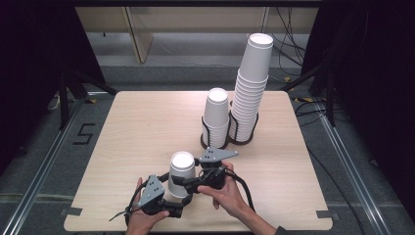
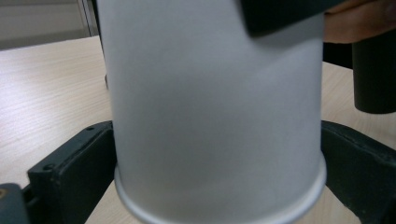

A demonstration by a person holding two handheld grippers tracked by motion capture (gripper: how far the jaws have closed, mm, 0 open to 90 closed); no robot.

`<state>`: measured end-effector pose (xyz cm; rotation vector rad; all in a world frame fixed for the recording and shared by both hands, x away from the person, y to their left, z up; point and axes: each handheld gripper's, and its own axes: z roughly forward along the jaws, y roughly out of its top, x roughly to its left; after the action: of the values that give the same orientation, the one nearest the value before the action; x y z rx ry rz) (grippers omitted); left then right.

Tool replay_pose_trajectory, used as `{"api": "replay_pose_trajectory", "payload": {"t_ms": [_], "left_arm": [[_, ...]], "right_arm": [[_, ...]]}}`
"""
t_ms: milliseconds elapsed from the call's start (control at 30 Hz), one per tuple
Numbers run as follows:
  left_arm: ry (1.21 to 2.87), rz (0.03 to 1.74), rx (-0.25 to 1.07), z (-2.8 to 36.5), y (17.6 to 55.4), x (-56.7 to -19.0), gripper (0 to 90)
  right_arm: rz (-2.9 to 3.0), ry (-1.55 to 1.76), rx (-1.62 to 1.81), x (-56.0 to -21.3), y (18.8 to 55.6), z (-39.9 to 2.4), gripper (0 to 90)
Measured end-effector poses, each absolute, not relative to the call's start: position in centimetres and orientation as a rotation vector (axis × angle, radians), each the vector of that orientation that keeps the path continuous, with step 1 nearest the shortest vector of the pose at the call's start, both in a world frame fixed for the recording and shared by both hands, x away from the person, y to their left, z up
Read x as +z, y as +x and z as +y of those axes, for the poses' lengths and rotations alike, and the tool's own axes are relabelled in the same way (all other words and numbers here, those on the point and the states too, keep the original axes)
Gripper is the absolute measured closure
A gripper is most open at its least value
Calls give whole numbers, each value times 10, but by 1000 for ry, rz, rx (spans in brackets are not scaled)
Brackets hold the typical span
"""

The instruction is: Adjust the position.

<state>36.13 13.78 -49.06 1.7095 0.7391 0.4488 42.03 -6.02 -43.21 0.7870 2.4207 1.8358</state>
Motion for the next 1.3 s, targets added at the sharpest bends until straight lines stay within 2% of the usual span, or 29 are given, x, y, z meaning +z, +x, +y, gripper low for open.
{"api": "replay_pose_trajectory", "payload": {"t_ms": [300, 533, 1033, 1133, 1200, 1300], "left_arm": [[1718, 729, 452, 137, 361, -490, 39], [1808, 674, 445, 139, 361, -488, 84], [1986, 528, 458, 133, 357, -489, 86], [2029, 492, 466, 133, 357, -488, 86], [2025, 493, 469, 133, 356, -488, 83], [2008, 499, 463, 133, 356, -489, 72]], "right_arm": [[2436, 802, 1843, -432, 420, -62, 193], [2492, 793, 1812, -430, 423, -66, 160], [2633, 771, 1699, -414, 427, -84, 174], [2671, 735, 1654, -415, 426, -84, 198], [2695, 734, 1671, -416, 425, -84, 247], [2692, 754, 1672, -416, 424, -84, 253]]}}
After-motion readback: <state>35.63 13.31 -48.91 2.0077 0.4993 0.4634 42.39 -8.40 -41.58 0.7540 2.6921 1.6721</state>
